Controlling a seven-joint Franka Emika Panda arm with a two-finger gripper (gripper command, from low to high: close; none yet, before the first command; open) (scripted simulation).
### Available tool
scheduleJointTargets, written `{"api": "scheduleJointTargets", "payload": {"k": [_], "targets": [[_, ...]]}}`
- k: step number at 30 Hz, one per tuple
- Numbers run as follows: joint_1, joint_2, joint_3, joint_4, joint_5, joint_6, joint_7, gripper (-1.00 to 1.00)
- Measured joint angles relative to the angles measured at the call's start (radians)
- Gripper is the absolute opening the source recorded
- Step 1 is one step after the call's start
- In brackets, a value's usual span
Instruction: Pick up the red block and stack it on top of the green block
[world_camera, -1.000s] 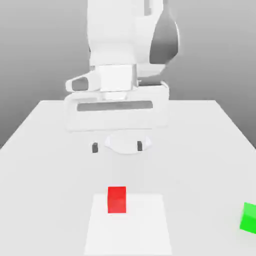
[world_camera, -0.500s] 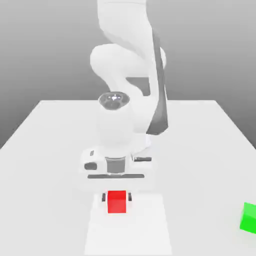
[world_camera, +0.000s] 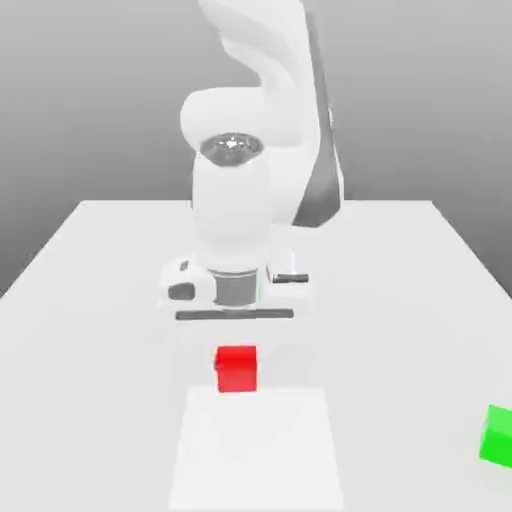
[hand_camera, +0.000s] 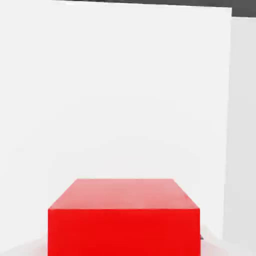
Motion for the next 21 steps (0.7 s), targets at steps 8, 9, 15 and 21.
{"api": "scheduleJointTargets", "payload": {"k": [8,9,15,21], "targets": [[0.211,0.131,0.155,0.263,-0.043,-0.136,-0.280,-1.00],[0.230,0.149,0.179,0.296,-0.043,-0.152,-0.319,-1.00],[0.325,0.293,0.278,0.441,-0.083,-0.165,-0.458,-1.00],[0.356,0.384,0.247,0.452,-0.126,-0.088,-0.433,1.00]]}}
